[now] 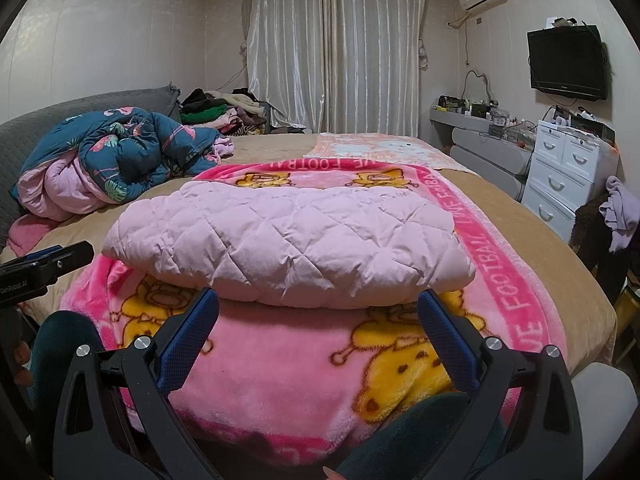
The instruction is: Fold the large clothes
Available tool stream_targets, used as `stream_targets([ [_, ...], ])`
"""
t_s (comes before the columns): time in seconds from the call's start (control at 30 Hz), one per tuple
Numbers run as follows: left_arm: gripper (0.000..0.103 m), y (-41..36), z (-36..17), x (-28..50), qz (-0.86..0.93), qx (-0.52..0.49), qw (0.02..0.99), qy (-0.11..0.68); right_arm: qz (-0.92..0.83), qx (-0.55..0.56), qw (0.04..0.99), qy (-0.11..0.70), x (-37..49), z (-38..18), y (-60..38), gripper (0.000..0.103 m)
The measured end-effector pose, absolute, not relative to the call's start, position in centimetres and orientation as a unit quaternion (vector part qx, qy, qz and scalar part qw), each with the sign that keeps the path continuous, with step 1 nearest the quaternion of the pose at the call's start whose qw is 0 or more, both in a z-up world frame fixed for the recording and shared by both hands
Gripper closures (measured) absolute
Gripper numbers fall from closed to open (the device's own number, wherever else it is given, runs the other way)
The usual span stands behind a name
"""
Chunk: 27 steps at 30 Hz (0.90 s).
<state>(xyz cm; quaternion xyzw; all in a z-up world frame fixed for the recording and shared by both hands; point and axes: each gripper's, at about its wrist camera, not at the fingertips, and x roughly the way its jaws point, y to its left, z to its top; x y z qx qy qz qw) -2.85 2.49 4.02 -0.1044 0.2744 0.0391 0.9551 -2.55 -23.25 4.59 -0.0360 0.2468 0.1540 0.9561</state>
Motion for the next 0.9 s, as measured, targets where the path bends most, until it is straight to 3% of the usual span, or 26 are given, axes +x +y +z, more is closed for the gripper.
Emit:
stream_targets([
  [0.9,0.009,2.46,3.94,-3.39,0.048,-0.105,0.954,0.275,0.151,-0.036,0.957,0.245,-2.60,4.81,-23.08,0.004],
])
